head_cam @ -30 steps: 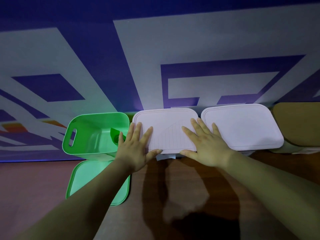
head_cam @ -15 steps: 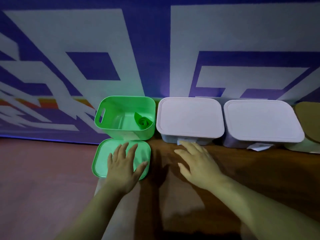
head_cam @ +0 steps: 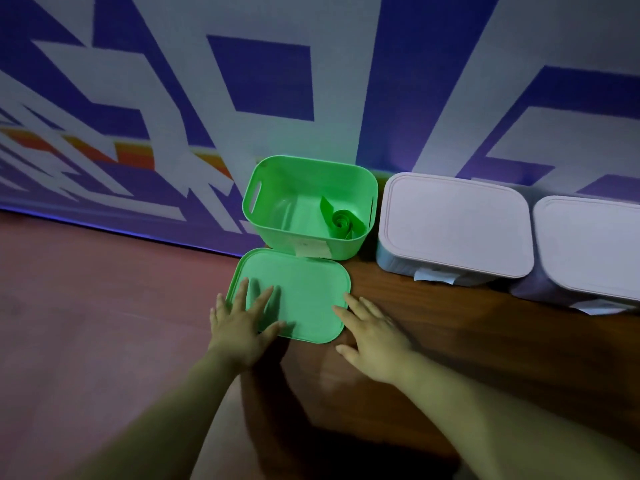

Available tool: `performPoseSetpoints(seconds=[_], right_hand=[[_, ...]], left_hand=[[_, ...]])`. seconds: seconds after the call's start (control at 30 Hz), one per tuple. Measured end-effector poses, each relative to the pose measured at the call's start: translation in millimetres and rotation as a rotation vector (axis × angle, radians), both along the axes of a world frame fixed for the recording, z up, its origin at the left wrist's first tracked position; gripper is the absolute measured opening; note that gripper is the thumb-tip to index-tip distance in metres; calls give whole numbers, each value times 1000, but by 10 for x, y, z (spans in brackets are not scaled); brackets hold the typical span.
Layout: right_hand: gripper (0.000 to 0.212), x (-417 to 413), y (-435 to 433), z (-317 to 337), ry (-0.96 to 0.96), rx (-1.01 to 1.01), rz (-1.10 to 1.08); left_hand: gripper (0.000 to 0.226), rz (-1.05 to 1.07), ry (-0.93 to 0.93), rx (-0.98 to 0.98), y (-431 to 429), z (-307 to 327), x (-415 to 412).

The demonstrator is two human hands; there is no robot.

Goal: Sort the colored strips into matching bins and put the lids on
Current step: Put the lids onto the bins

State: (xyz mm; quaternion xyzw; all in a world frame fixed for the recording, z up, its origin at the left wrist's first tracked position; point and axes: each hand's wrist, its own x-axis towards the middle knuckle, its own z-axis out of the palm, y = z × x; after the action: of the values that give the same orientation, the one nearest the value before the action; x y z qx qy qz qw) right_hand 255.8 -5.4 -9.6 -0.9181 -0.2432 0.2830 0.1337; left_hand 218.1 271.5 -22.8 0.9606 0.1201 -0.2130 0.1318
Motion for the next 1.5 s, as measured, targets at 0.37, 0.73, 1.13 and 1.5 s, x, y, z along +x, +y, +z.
performPoseSetpoints(seconds=[0.37,0.73,1.13,1.5], right_hand=[[73,-347,-334,-123,-11,172,-239],[40,-409,-874,592,-550,345,-286],[16,-528,-1107,1470,-27,1096,-1196],[15,-460,-1155,1821,326,1181,-1272]], left_hand=[[85,-37,-64,-134,-535,6,-159],[89,41,-319,-328,-844,811,-186],[96,-151,-469,-299,-1552,1645,-771],[105,-429,-341,78,-1449,1924,-991]])
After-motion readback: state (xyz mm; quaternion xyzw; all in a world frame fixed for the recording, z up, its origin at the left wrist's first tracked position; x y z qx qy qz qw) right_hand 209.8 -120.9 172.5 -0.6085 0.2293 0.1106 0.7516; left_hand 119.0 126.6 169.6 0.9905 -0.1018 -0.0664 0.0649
